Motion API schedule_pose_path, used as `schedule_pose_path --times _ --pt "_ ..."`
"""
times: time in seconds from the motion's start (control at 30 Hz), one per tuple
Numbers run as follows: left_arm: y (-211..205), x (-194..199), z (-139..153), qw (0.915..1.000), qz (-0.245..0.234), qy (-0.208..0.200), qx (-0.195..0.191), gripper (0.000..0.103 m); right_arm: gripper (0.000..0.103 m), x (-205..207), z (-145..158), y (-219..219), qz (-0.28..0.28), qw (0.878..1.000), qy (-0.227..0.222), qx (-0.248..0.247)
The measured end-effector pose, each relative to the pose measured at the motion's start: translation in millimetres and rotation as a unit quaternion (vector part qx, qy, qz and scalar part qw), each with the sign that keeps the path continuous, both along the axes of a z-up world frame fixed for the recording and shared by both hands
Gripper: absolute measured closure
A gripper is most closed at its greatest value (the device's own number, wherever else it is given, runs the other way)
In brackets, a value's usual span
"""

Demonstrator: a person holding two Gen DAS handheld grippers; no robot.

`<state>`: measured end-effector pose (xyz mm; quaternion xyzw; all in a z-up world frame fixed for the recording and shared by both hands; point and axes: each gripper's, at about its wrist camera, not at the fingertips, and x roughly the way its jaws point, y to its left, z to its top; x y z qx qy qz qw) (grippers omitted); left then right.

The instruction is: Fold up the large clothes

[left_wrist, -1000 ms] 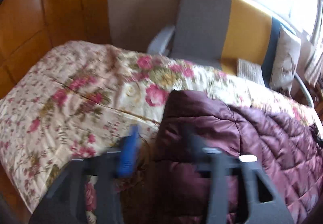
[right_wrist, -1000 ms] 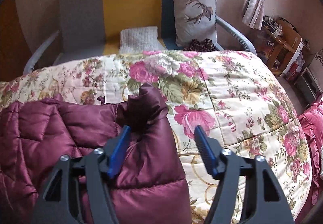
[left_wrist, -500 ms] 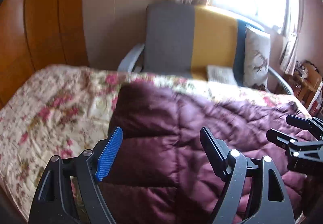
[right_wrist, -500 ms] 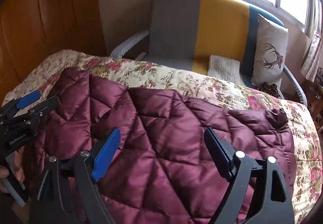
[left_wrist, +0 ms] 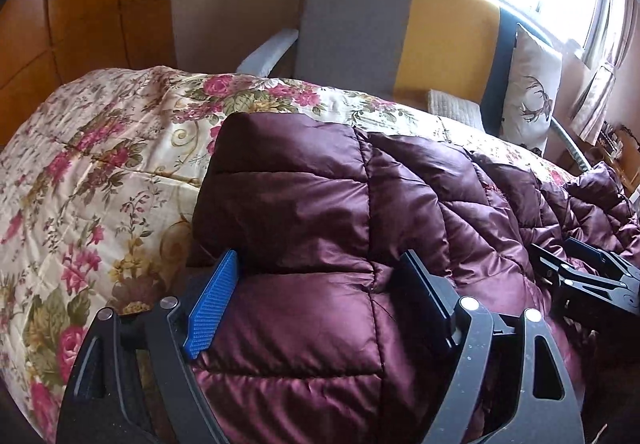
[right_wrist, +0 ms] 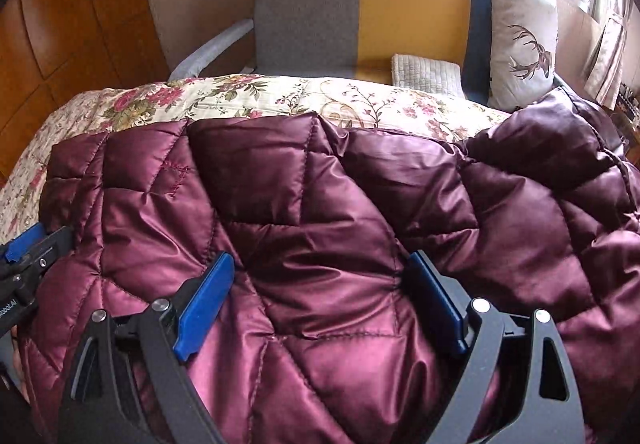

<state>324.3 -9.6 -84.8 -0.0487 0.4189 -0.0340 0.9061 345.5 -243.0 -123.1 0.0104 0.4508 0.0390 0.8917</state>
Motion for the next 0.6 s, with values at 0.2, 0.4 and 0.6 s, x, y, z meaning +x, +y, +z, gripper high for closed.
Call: schedule_pose_path --times 0.2,0.4,0.6 --pt "7.8 -25.8 31.1 0.9989 0.011 -0.044 -0.013 0.022 0.011 -19.7 35.0 -22.2 -0.006 0.999 -0.012 0.030" --pt "2.1 -59.1 58.8 0.9961 0.006 -0.087 -0.010 0.021 0.008 -56.3 67.4 -68.3 -0.035 0.998 -0.051 0.015" --pt "-9.2 -85.4 72.6 0.9944 -0.013 -0.104 -0.009 0.021 0.003 -96.7 81.5 -125.1 -0.081 0.994 -0.075 -0.016"
